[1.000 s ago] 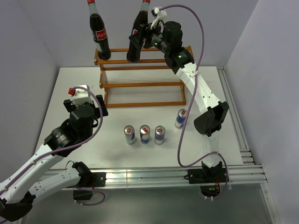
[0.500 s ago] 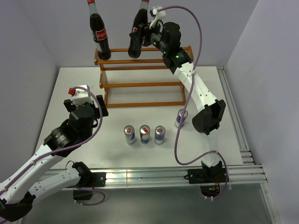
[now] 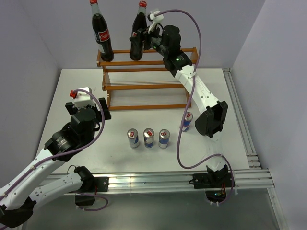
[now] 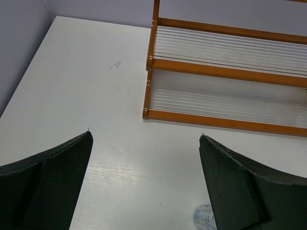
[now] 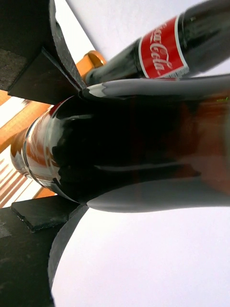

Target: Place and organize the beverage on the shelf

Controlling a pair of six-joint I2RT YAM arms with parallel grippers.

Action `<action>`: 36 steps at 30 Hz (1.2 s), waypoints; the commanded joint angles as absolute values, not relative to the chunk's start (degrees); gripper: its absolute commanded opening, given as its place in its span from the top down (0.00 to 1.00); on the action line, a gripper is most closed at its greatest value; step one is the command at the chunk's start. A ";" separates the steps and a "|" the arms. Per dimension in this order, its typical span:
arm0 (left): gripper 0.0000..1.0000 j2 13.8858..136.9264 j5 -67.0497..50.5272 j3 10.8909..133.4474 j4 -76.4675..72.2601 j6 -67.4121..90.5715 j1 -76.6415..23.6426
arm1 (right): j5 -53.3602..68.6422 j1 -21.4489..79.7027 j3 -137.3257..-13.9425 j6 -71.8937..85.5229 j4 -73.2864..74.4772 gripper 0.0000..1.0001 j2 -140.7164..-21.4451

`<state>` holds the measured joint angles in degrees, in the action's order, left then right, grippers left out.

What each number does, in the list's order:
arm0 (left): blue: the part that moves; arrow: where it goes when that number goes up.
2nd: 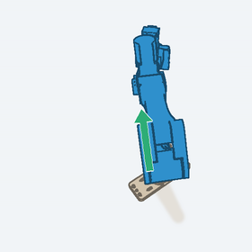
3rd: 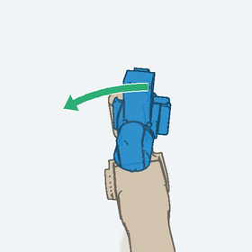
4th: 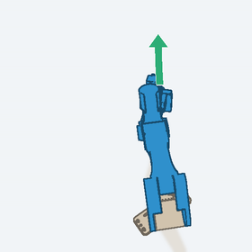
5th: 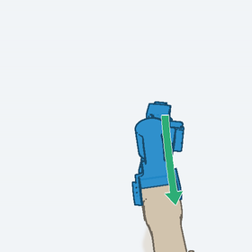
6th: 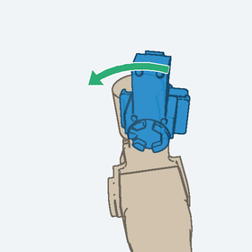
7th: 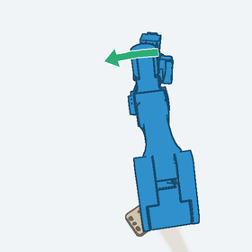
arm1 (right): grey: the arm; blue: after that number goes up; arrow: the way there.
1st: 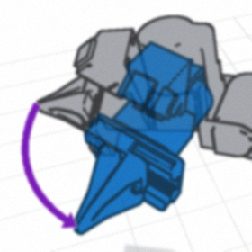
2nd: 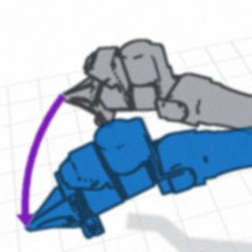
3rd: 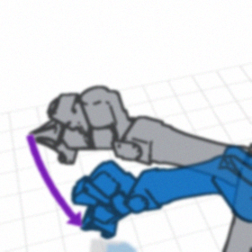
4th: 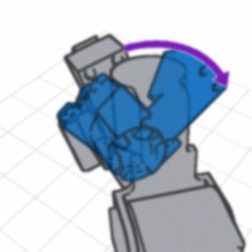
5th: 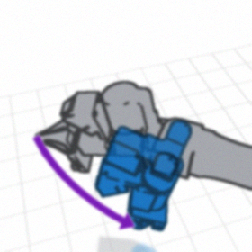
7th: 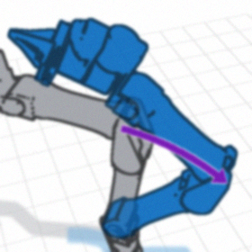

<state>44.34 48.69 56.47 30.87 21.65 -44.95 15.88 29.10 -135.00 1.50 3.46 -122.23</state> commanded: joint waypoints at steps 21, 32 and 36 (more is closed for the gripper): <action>0.00 44.12 46.93 57.22 29.79 20.13 -45.00 | 14.68 33.57 -145.54 -4.83 -5.36 1.00 -124.10; 0.01 43.86 46.67 57.22 29.71 20.04 -45.09 | 14.06 33.58 -147.39 -3.96 -6.15 1.00 -126.65; 0.01 43.86 46.41 57.22 29.71 20.04 -45.09 | 14.15 33.66 -147.22 -4.13 -4.84 1.00 -126.74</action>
